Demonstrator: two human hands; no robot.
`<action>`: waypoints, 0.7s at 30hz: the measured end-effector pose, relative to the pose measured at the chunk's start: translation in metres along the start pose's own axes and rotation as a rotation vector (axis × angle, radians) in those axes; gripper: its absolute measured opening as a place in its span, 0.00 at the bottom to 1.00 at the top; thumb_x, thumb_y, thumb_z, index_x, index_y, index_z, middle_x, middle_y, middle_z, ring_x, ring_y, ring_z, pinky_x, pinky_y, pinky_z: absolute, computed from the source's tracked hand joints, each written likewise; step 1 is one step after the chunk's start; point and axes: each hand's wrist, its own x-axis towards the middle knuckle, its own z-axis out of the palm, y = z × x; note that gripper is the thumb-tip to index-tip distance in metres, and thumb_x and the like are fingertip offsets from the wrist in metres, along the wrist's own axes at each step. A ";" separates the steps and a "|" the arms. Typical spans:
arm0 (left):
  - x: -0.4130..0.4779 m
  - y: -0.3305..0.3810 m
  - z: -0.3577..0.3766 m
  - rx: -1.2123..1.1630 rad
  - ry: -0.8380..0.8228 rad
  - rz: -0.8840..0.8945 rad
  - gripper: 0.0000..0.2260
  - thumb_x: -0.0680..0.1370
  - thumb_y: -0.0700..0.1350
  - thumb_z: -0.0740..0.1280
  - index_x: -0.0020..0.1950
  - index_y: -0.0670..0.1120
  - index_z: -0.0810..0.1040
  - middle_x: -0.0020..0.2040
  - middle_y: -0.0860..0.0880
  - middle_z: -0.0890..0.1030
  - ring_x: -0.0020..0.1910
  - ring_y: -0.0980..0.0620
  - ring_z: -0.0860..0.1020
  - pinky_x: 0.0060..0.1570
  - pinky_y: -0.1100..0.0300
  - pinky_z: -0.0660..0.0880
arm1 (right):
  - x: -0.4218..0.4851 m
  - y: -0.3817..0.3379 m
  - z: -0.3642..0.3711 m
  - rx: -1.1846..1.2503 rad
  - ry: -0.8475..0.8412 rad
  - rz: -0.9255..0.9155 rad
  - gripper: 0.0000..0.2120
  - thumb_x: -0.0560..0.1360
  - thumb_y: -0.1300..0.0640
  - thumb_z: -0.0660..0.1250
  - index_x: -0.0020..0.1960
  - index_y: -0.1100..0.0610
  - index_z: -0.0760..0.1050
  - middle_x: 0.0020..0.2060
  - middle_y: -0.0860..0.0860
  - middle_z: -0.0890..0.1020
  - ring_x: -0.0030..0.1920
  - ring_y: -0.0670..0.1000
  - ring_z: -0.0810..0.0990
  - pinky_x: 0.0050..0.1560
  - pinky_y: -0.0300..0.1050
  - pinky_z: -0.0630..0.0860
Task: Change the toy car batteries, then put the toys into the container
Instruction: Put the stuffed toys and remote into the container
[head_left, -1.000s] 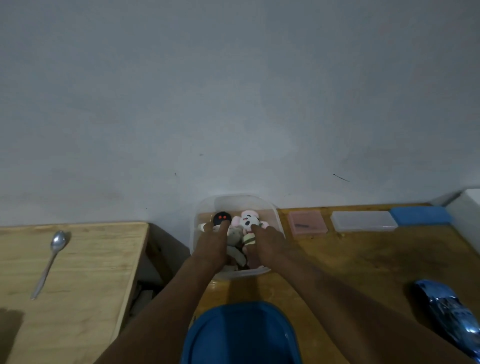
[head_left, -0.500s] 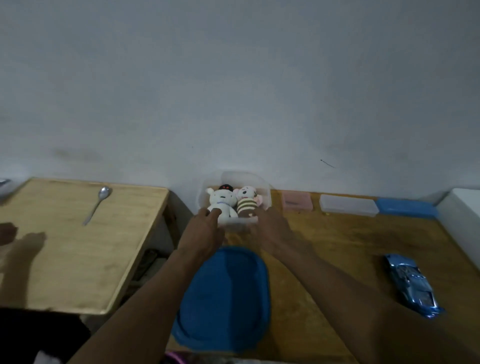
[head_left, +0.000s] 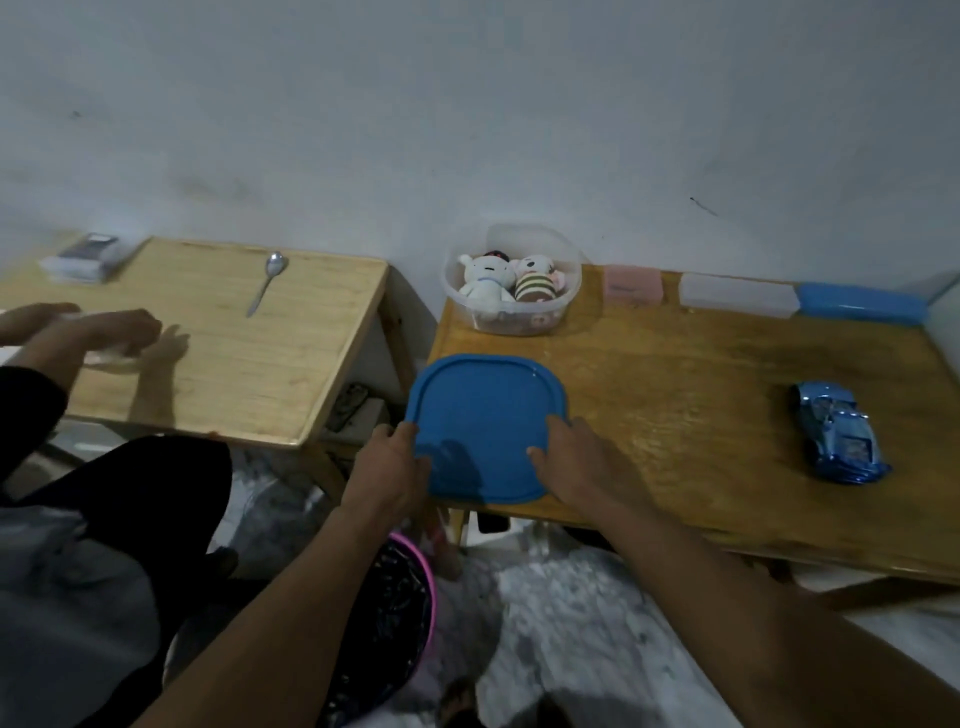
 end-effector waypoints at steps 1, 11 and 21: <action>0.001 -0.003 0.000 -0.009 0.001 -0.002 0.19 0.79 0.47 0.63 0.69 0.44 0.69 0.63 0.41 0.72 0.57 0.40 0.76 0.55 0.50 0.73 | -0.001 -0.001 0.001 0.009 -0.001 0.015 0.18 0.80 0.49 0.60 0.65 0.58 0.66 0.61 0.59 0.72 0.55 0.58 0.75 0.43 0.44 0.67; 0.038 -0.033 0.020 -0.159 -0.083 -0.018 0.30 0.74 0.46 0.72 0.72 0.43 0.63 0.66 0.40 0.72 0.63 0.39 0.73 0.59 0.48 0.73 | 0.009 -0.013 0.025 0.106 0.041 0.210 0.27 0.78 0.50 0.64 0.72 0.60 0.60 0.61 0.60 0.74 0.57 0.60 0.76 0.45 0.49 0.73; 0.056 -0.037 0.017 -0.170 -0.156 -0.032 0.32 0.64 0.46 0.77 0.63 0.46 0.65 0.59 0.42 0.76 0.56 0.40 0.76 0.52 0.48 0.78 | 0.014 -0.012 0.015 0.498 0.123 0.459 0.20 0.76 0.58 0.66 0.67 0.59 0.66 0.58 0.56 0.77 0.44 0.51 0.73 0.33 0.40 0.68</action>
